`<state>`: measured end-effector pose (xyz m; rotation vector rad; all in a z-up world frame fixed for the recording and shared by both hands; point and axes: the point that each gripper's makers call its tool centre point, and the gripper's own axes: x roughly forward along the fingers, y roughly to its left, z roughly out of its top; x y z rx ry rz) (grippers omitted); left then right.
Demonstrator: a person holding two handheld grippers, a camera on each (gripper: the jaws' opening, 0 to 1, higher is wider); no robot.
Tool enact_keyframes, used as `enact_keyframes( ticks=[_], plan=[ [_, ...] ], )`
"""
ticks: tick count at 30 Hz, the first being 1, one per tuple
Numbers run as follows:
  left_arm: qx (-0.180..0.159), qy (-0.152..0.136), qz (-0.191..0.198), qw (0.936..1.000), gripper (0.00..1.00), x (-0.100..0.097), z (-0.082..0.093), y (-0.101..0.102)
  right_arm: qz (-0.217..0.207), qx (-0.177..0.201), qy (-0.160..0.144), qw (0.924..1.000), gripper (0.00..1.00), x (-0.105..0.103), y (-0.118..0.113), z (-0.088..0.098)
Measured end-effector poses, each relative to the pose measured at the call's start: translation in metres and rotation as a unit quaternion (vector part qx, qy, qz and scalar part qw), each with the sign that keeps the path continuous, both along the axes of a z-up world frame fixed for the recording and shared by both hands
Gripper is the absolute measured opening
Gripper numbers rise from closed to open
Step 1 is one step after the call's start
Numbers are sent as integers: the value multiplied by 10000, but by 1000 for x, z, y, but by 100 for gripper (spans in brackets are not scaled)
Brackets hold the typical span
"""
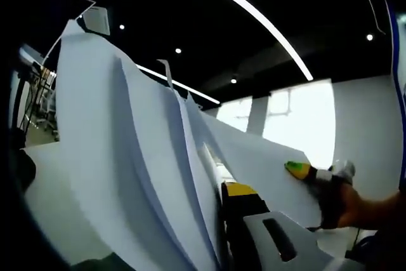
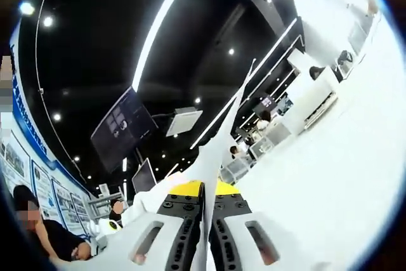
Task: Organize the stack of printing papers by aligning and flattening the scattered papers on the table
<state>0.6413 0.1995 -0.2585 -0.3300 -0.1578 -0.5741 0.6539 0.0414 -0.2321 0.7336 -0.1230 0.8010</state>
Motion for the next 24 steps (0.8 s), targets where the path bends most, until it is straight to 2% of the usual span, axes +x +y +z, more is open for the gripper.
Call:
enact_keyframes(
  ticks=[9, 18, 24],
  plan=[
    [-19, 14, -25, 10000, 12, 0, 0, 0, -25, 7, 15, 10000, 0, 0, 0, -6],
    [-2, 12, -96, 10000, 20, -1, 0, -4, -93, -42, 26, 9999, 0, 1, 0, -10],
    [-152, -4, -180, 9997, 25, -3, 3, -3, -142, 177, 138, 9996, 0, 8, -5, -11]
  ],
)
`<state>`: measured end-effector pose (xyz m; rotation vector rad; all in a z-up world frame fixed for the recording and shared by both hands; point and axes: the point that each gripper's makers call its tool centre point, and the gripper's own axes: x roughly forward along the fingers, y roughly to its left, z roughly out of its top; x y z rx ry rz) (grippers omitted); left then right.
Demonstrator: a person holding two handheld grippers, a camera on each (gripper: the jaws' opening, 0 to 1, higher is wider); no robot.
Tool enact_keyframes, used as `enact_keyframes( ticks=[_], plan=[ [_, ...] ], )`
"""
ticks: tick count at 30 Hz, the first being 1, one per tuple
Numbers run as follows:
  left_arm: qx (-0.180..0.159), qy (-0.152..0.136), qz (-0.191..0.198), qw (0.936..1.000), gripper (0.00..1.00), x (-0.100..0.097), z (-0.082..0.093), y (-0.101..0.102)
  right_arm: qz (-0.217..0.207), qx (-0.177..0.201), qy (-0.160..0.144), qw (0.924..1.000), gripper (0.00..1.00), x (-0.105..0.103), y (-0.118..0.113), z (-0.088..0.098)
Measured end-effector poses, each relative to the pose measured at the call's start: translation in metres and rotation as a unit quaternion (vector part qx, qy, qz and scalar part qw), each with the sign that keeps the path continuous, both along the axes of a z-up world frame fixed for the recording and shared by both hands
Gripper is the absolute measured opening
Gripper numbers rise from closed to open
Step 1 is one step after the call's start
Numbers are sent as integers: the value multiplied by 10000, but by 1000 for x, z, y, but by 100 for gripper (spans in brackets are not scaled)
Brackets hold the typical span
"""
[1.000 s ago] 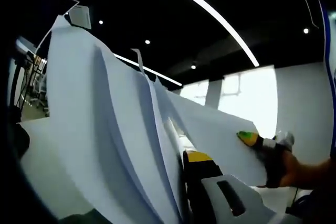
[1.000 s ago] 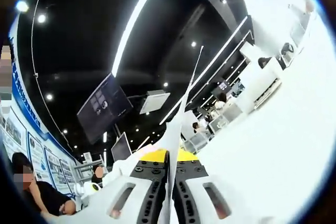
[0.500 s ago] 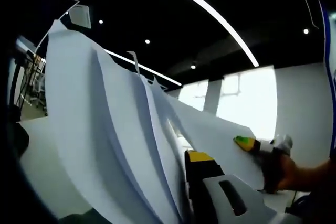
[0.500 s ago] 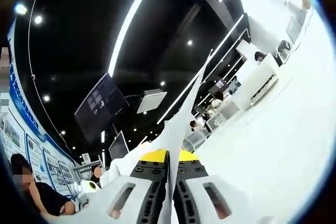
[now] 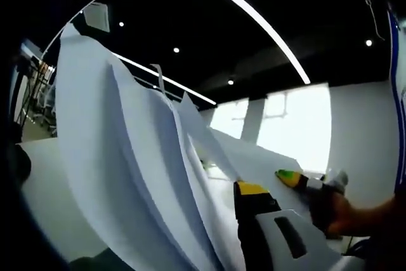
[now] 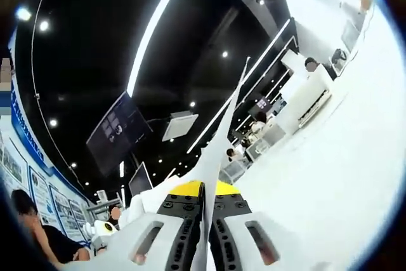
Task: Organize the stack of printing papers by aligning and flattening the scattered papers on the table
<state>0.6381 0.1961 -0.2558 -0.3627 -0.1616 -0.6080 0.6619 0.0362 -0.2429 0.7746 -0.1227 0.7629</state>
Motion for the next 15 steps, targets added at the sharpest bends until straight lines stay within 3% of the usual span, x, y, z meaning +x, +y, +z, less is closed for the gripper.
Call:
enact_keyframes(
  ticks=[10, 15],
  plan=[
    [-53, -8, -67, 10000, 28, -1, 1, -2, -100, 13, 183, 9998, 0, 5, -3, -6],
    [-80, -1, -66, 9999, 28, -1, 1, -2, 288, 21, 293, 9992, 0, 0, 9, -8]
  ],
)
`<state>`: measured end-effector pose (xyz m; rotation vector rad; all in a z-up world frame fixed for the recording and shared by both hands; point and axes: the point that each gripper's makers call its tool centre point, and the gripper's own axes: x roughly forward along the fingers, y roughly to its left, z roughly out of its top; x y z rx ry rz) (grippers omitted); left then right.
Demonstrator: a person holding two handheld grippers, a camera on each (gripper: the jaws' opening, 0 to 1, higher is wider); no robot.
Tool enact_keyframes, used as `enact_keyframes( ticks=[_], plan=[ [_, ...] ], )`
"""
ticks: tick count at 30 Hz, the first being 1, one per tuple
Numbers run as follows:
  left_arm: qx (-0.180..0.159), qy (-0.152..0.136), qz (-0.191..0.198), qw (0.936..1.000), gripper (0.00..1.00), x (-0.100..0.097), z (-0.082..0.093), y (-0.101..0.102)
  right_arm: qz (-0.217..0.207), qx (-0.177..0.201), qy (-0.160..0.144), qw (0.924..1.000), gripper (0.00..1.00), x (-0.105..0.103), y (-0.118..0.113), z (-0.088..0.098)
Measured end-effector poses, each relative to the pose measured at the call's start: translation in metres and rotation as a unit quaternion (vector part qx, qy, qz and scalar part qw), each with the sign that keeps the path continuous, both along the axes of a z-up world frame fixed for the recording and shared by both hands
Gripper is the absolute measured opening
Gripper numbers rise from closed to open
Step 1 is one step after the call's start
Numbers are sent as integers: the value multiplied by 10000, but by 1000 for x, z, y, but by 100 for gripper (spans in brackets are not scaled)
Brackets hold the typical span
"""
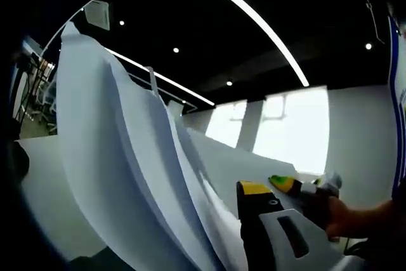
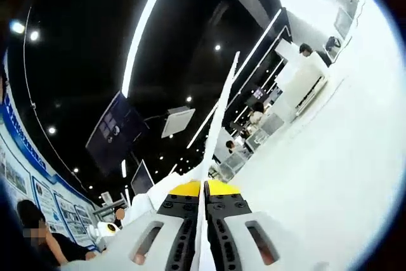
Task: Organize the stack of printing papers by aligning and flattening the scattered papers on the table
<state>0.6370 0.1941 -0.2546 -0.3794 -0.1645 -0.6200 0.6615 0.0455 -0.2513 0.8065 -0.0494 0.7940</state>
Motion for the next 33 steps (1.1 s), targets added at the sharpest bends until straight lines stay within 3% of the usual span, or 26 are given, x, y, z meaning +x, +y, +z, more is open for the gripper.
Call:
enact_keyframes(
  ticks=[4, 8, 14, 16, 21, 33],
  plan=[
    [-24, 9, 13, 10000, 28, 0, 0, 1, 325, -334, -18, 9989, 0, -8, 16, -5],
    [-11, 16, 41, 10000, 27, 1, 0, 1, 664, -403, -62, 9970, 0, -16, 29, -3],
    [-54, 18, 49, 10000, 27, 1, 0, 3, 1039, -848, -159, 9908, 0, -28, 46, -9],
    [-72, 21, 48, 10000, 27, 1, 0, 3, 1354, -1000, -106, 9857, 0, -37, 55, -12],
    [-114, 28, 54, 9999, 27, 1, 0, 4, 1499, -1263, -230, 9803, 0, -44, 63, -14],
    [-148, 31, 71, 9999, 27, 1, 1, 6, 1994, -1031, 158, 9744, 0, -55, 63, -17]
  ],
)
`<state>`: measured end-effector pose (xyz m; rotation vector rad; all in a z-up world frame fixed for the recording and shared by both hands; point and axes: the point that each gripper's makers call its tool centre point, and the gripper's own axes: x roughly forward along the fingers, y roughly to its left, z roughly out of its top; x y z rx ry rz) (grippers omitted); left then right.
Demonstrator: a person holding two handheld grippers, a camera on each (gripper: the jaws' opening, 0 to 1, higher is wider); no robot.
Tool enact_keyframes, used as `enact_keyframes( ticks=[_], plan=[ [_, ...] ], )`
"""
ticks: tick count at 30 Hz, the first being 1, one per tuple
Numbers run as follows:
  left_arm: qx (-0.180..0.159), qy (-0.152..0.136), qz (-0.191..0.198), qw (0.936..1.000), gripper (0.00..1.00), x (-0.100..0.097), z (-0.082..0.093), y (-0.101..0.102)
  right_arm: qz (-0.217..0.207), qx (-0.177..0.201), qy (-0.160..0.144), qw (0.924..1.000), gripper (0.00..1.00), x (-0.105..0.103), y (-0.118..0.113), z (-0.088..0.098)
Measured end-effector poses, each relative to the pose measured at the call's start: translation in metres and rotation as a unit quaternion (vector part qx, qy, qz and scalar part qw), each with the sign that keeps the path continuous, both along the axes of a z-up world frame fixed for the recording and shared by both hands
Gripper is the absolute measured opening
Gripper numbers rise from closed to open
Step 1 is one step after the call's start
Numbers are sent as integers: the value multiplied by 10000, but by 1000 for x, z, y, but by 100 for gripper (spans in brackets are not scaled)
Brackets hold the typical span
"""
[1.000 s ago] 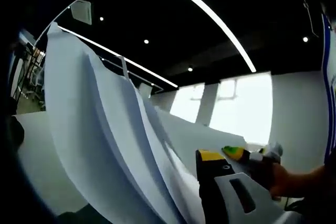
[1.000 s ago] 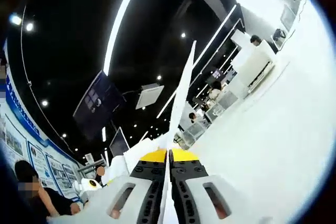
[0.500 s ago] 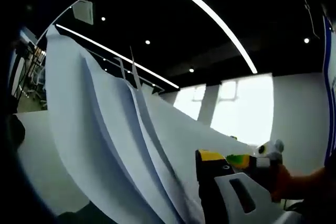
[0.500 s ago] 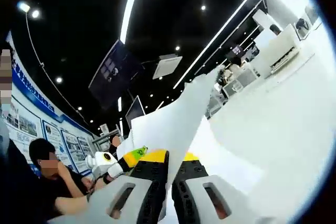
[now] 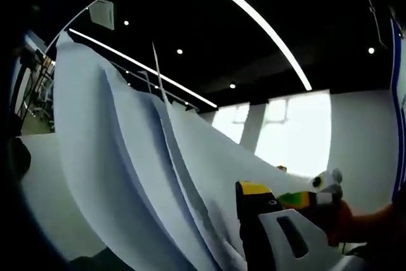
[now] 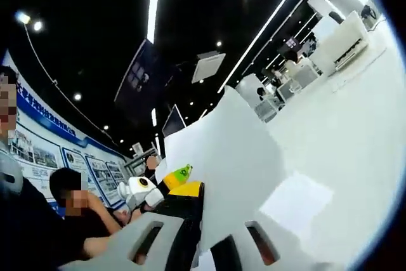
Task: Organize the stack of printing papers by aligning and flattening the scattered papers on the table
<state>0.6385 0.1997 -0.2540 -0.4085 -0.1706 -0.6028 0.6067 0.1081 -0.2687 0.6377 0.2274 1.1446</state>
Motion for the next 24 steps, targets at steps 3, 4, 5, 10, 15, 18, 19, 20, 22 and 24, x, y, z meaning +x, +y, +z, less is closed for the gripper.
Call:
enact_keyframes(
  ticks=[3, 4, 5, 10, 15, 18, 19, 20, 22, 24],
  plan=[
    [-38, -8, 42, 10000, 25, 1, 1, 2, 75, 5, -16, 10000, 0, -4, 1, 1],
    [-28, -2, 57, 10000, 25, 1, 0, 2, 91, -31, -50, 9999, 0, -5, 3, 1],
    [-29, 4, 59, 10000, 25, 1, 0, 2, 133, -86, -76, 9998, 0, -7, 4, 1],
    [-48, 15, 67, 10000, 25, 1, 0, 2, 283, -579, -435, 9970, 0, -17, 16, -6],
    [-73, -54, 185, 9998, 15, 3, 1, 7, 272, -744, -571, 9952, 0, -19, 19, -9],
    [-38, -84, 185, 9998, 11, 2, 2, 7, 240, -726, -542, 9956, 0, -17, 18, -9],
    [14, -109, 194, 9998, 9, 2, 1, 6, 219, -750, -561, 9954, 0, -16, 18, -10],
    [45, -135, 178, 9997, 8, 2, 2, 5, 114, -880, -739, 9933, 0, -14, 19, -11],
    [100, -171, 188, 9996, 6, 1, 2, 5, -16, -1109, -990, 9889, 0, -13, 21, -14],
    [59, -171, 252, 9995, 6, 2, 3, 8, 36, -1032, -1131, 9882, 9, -17, 23, -9]
  ],
)
